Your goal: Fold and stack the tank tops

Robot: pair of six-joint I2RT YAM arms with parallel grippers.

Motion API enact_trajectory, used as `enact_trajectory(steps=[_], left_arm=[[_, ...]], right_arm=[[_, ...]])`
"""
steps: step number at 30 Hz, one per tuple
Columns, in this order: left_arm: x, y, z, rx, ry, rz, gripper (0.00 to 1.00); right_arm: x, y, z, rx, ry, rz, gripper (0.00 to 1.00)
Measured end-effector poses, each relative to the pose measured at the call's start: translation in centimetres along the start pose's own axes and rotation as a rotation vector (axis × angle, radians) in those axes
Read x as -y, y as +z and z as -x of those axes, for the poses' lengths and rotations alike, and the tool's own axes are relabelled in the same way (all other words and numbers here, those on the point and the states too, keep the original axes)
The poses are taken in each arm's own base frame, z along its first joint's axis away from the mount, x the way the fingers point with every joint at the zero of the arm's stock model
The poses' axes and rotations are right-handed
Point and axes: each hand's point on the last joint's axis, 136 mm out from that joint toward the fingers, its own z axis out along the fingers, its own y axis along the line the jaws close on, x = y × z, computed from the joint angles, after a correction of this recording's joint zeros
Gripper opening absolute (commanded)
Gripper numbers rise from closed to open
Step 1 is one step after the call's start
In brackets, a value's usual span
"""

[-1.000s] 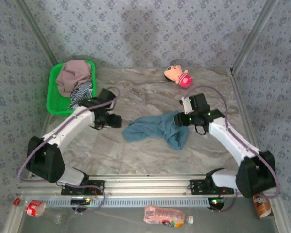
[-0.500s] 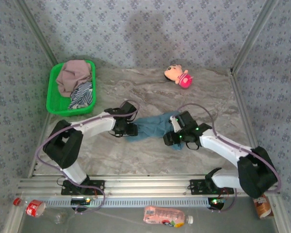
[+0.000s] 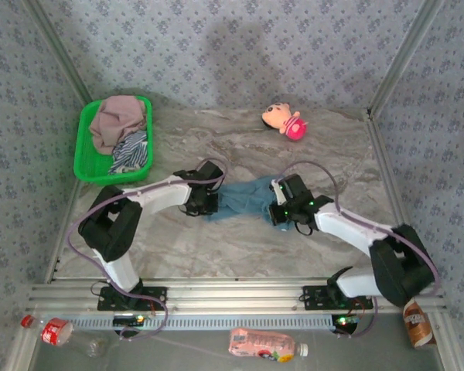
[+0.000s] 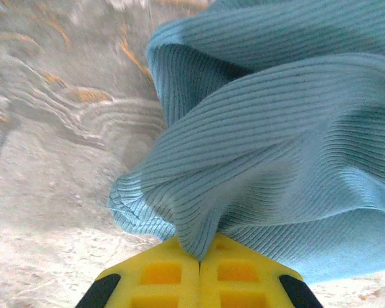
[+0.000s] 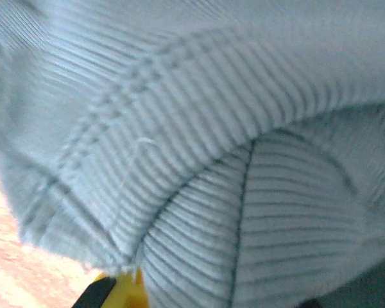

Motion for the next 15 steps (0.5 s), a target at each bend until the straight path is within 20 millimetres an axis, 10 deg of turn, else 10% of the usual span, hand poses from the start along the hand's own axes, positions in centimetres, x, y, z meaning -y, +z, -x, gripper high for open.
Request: enact_trajectory(steps=[4, 15], left_arm=[[-0.3, -3.6, 1.3, 0.049, 0.019, 0.025, 0.00], [0.2, -22.9, 5.4, 0.382, 0.013, -0.141, 0.00]], right_arm=[[0.8, -5.5, 3.8, 0.177, 0.021, -0.020, 0.00], [4.9, -24.1, 13.3, 0.643, 0.020, -0.182, 0.00]])
